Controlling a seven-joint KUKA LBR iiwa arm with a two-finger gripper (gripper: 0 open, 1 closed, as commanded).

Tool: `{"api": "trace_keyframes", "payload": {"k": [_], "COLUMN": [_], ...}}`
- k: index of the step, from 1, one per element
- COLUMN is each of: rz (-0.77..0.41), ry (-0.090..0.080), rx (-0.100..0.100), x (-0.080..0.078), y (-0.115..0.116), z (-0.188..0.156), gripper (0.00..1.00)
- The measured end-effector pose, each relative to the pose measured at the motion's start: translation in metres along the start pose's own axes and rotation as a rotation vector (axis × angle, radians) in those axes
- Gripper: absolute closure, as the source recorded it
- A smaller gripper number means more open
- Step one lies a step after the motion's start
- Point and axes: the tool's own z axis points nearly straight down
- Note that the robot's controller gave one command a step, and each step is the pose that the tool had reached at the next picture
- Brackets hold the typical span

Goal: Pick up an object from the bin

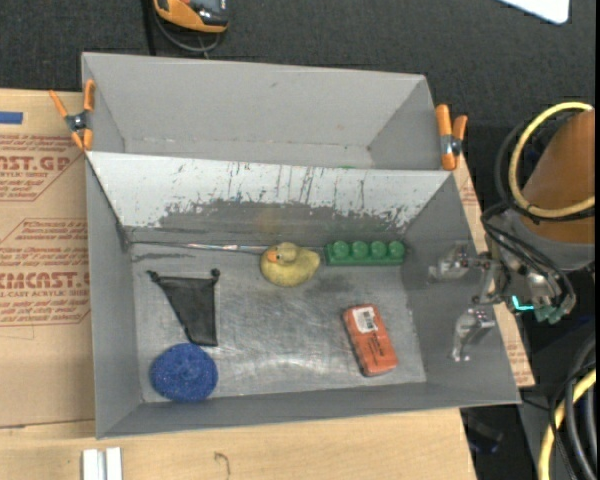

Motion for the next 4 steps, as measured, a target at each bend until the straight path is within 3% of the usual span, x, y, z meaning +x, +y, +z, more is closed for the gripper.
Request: {"api": "trace_keyframes", "payload": {"k": [1, 2, 3, 4], "rz": [-0.002, -0.107, -0.154, -0.159], "ry": [-0.008, -0.011, -0.012, -0.009], "rx": [0.001, 0.003, 0.002, 0.001], "x": [-0.002, -0.003, -0.008, -0.01], "y": [0.001, 0.009, 0.035, 0.04], "z": [-0.003, 0.026, 0.091, 0.106], "gripper": [0.0, 0.0, 0.0, 0.0]}}
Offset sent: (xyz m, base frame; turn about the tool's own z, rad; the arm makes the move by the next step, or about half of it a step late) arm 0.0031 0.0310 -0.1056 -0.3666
